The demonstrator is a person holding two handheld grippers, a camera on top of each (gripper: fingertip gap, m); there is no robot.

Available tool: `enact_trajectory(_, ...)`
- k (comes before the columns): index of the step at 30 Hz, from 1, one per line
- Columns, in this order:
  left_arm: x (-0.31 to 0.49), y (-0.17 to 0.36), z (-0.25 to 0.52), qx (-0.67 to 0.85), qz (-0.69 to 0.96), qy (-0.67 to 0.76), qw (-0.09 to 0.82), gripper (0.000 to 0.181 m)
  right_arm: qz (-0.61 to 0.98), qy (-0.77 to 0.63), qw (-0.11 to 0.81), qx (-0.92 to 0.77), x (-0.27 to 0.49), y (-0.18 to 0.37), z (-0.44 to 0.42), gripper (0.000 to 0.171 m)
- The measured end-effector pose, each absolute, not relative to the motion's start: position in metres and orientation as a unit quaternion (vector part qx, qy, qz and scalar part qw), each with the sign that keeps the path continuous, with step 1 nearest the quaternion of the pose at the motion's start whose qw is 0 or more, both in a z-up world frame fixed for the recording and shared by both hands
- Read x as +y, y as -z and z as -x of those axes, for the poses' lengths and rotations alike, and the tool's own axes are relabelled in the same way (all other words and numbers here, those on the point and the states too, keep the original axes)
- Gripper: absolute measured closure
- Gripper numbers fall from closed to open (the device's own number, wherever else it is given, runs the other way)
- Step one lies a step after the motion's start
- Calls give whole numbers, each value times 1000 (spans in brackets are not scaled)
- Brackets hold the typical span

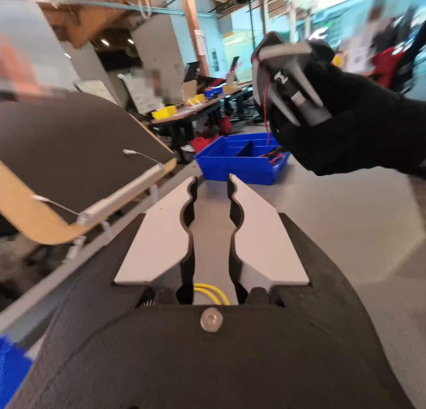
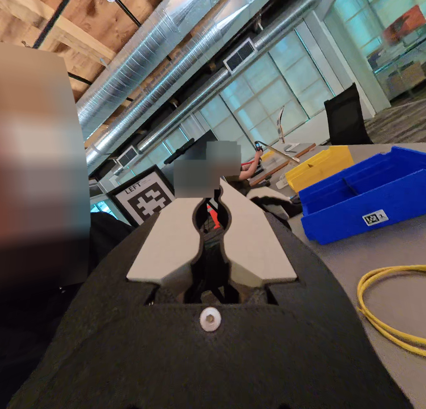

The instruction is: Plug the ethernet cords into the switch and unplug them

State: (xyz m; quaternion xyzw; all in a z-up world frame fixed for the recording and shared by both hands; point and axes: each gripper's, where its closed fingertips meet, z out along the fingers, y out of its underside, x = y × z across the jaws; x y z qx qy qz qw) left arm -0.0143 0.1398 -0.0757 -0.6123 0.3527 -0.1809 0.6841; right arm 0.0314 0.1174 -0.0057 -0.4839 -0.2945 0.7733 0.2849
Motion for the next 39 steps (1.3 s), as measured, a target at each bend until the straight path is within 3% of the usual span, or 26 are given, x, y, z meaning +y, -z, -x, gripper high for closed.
enact_trajectory(4,128,44,17,395,568,43,720,144,505,-771,233,-311,106,26,-10,171)
enact_trajectory(9,124,56,3,456,551,-37,698,155,516,-769,182,-332,91,44,6,171)
enact_trajectory(12,120,57,1,457,544,-40,702,181,517,-764,179,-341,86,46,11,171)
enact_trajectory(20,125,53,14,421,574,2,702,181,524,-721,238,-386,83,45,12,156)
enact_trajectory(29,123,60,3,446,569,-24,691,181,514,-734,234,-376,83,46,14,171)
enact_trajectory(35,113,56,-11,427,581,132,680,181,477,-753,274,-362,84,29,10,171)
enact_trajectory(37,116,54,-2,415,595,180,664,151,469,-764,279,-344,89,22,5,171)
enact_trajectory(39,114,43,11,401,594,227,659,134,465,-765,290,-339,93,18,-1,171)
